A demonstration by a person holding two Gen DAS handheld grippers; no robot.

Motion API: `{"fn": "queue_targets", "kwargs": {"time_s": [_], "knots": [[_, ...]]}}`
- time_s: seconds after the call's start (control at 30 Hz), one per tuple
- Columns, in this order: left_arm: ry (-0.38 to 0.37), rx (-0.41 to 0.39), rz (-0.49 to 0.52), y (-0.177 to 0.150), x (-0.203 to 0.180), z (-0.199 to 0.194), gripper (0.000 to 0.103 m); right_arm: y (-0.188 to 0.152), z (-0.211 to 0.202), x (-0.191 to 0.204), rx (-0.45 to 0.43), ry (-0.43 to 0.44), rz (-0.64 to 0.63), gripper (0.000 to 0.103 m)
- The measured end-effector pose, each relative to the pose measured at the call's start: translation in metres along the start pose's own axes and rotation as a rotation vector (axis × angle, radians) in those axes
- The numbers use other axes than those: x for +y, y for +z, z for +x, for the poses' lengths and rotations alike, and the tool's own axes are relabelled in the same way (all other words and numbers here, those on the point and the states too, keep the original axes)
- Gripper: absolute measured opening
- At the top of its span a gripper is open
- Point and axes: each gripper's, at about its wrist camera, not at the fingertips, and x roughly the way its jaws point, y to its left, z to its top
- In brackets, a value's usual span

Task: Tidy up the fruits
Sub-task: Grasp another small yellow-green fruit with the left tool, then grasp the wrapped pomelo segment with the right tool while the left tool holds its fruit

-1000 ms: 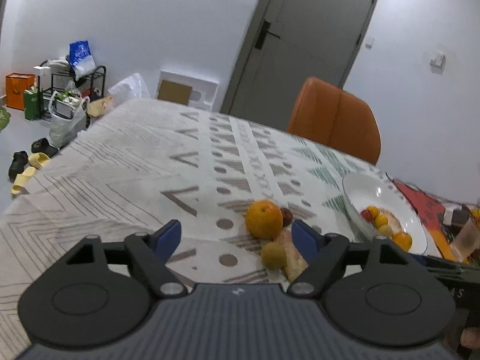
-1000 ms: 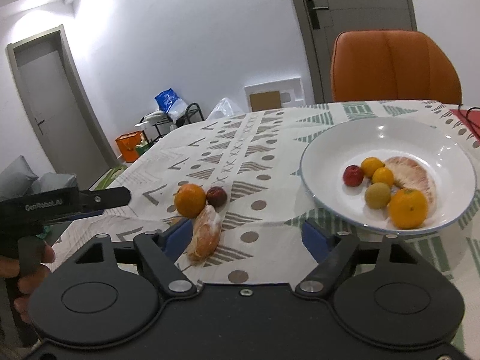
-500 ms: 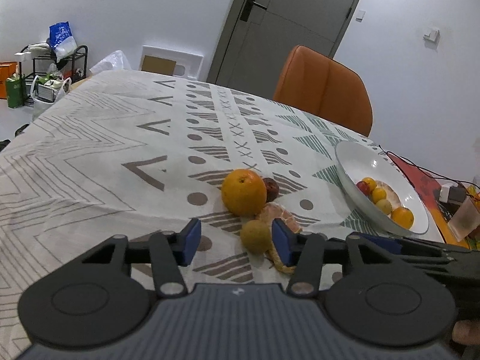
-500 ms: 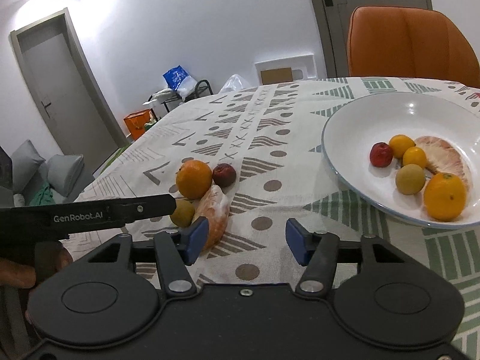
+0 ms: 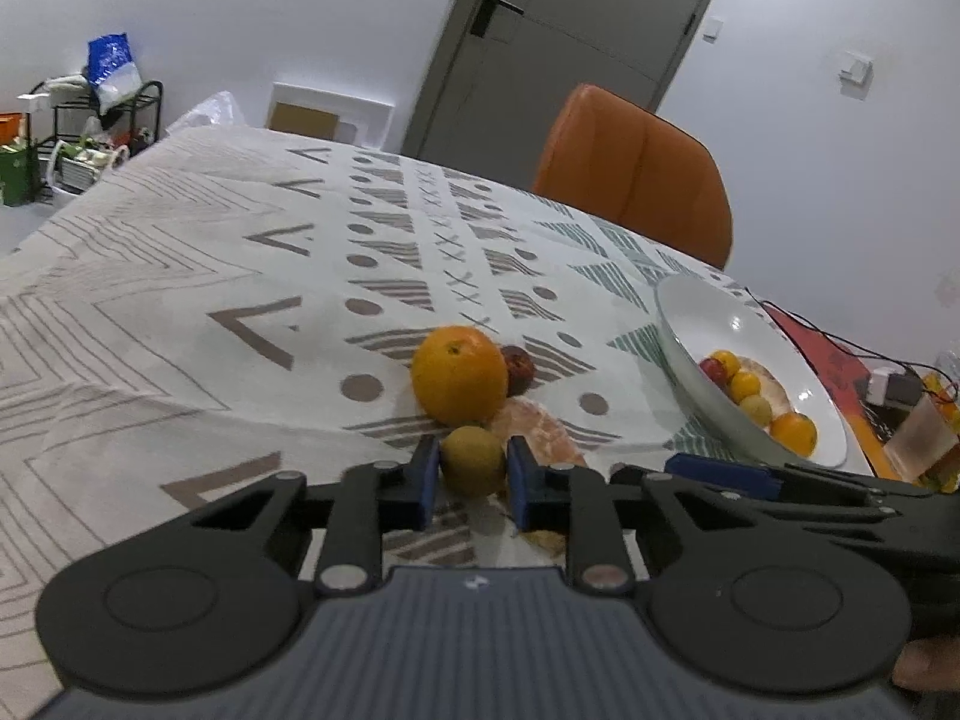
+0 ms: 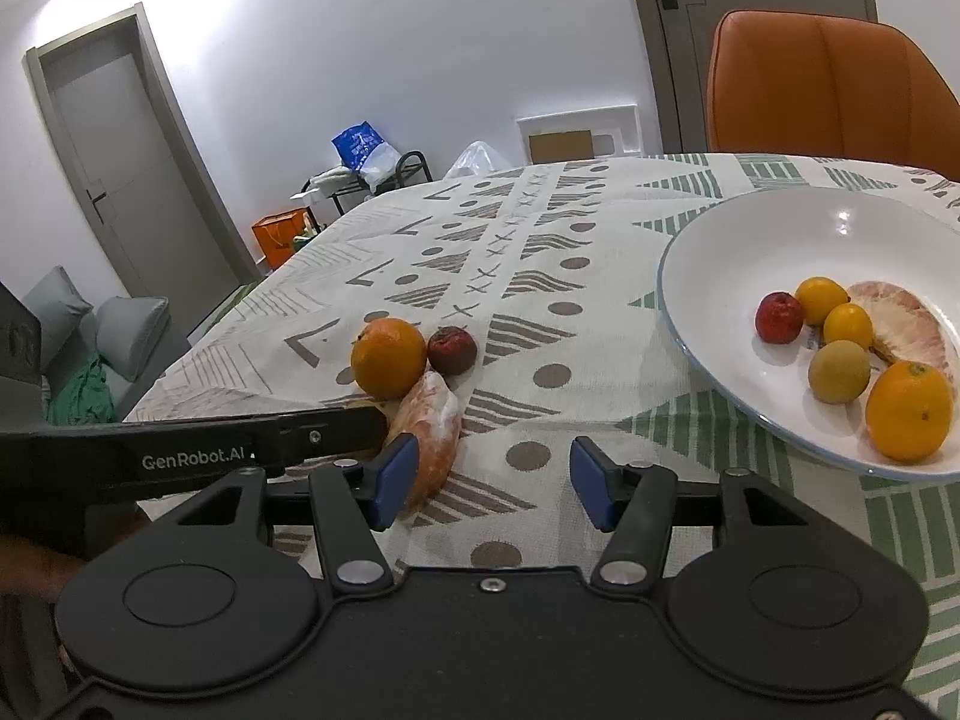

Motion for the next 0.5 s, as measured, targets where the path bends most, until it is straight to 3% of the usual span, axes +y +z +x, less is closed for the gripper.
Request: {"fn": "queue_targets", "kwargs": {"time_s": [0.5], "knots": [[0.055, -0.048, -0.052, 0.004, 0.032, -0.016, 0.023, 0.006, 0.021, 0.025, 0.029, 0.026, -0.06, 0.054]]}}
